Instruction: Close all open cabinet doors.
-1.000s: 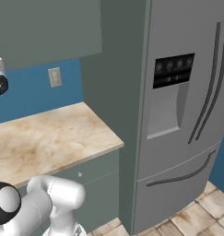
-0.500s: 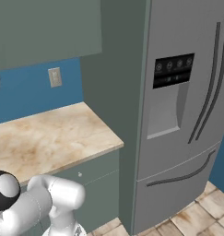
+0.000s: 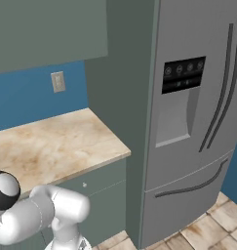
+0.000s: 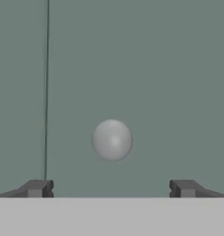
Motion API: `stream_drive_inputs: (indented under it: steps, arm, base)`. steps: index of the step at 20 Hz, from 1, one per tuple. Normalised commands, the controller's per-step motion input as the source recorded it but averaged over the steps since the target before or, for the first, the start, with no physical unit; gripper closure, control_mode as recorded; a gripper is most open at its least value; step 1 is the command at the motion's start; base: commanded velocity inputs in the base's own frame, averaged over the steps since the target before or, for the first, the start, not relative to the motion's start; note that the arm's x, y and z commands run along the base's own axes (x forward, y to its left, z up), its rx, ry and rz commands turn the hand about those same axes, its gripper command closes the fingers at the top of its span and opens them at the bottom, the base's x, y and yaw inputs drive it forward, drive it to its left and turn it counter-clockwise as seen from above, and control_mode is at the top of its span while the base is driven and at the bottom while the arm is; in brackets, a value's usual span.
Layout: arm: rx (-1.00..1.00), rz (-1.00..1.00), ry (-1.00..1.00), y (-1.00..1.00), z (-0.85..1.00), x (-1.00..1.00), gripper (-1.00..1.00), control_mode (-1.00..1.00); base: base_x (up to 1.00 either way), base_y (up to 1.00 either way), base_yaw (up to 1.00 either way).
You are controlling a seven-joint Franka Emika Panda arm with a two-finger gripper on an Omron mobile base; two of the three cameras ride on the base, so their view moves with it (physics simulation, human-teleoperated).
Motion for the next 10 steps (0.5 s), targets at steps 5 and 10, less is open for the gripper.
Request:
stream_drive_inputs:
  steps: [5,10]
  arm:
    - [0.0,-0.01,0.0,0.14,0.0,0.17,-1.0,-1.0]
    - [0.0,0.0,0.0,0.12,0.0,0.13,-1.0,-1.0]
  base:
    - [0.0,0.0,0.0]
    - [0.0,0.0,0.0]
